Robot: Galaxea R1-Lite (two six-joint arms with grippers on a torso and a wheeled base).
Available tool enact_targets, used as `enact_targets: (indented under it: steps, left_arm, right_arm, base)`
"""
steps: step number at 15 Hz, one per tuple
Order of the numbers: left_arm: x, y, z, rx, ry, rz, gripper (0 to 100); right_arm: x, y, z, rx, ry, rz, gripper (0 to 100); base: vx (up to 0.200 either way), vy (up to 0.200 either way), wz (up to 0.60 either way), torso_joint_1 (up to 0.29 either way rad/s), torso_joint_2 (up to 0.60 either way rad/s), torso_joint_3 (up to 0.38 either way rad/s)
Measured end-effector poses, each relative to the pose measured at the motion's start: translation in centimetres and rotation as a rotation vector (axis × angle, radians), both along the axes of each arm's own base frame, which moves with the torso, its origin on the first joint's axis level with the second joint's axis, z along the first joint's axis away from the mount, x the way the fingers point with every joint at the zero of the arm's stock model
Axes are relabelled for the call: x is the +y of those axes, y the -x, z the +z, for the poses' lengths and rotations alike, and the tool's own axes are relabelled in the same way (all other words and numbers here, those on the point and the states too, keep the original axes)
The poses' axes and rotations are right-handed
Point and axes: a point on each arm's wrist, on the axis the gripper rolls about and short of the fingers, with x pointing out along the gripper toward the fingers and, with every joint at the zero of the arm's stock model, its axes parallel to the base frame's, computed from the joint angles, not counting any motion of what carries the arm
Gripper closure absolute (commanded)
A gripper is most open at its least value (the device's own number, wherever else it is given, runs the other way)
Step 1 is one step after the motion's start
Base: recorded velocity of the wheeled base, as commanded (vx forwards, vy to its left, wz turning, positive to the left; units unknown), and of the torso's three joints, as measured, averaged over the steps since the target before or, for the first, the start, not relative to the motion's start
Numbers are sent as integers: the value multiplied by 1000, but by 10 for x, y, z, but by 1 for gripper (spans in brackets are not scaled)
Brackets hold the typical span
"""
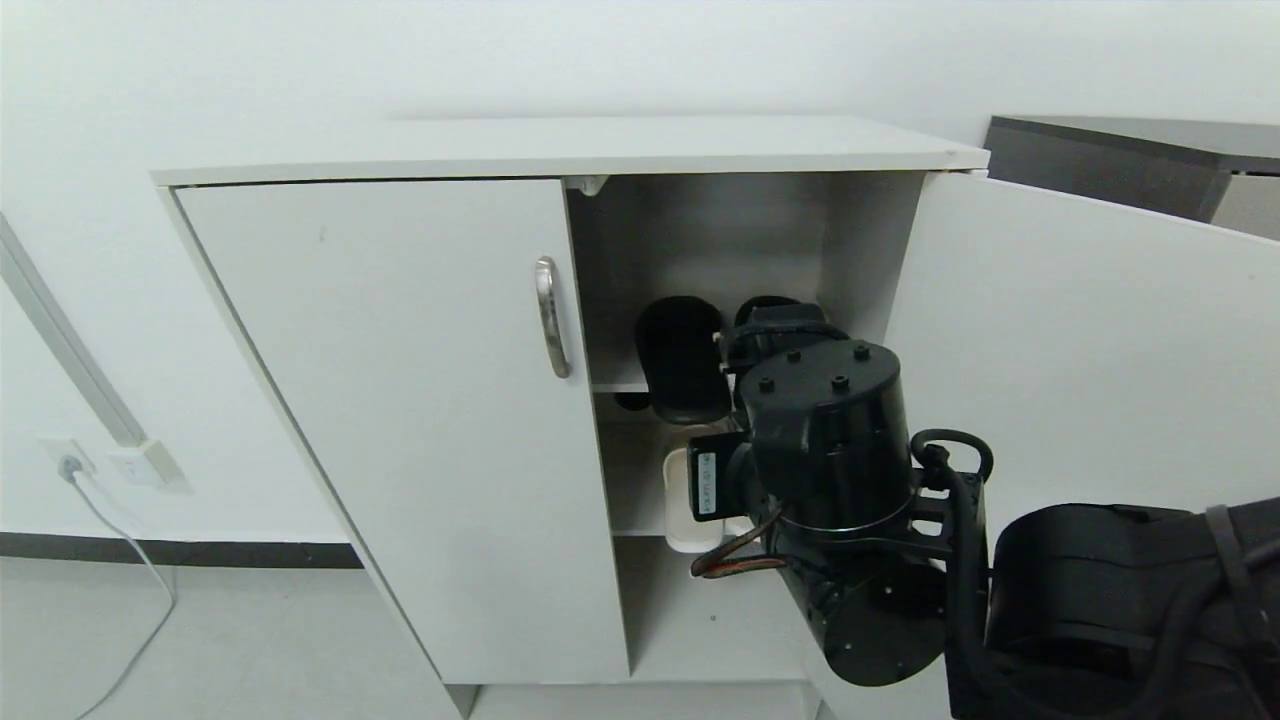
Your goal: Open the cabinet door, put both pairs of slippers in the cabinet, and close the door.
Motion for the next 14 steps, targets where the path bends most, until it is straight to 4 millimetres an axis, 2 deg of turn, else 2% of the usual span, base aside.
enact_targets:
  steps: [14]
  left_arm:
    - [0,0,0,1,0,0,100]
  right_arm:
    - [1,3,-5,7,24,9,100]
  base:
    - [-200,0,0,2,4,2]
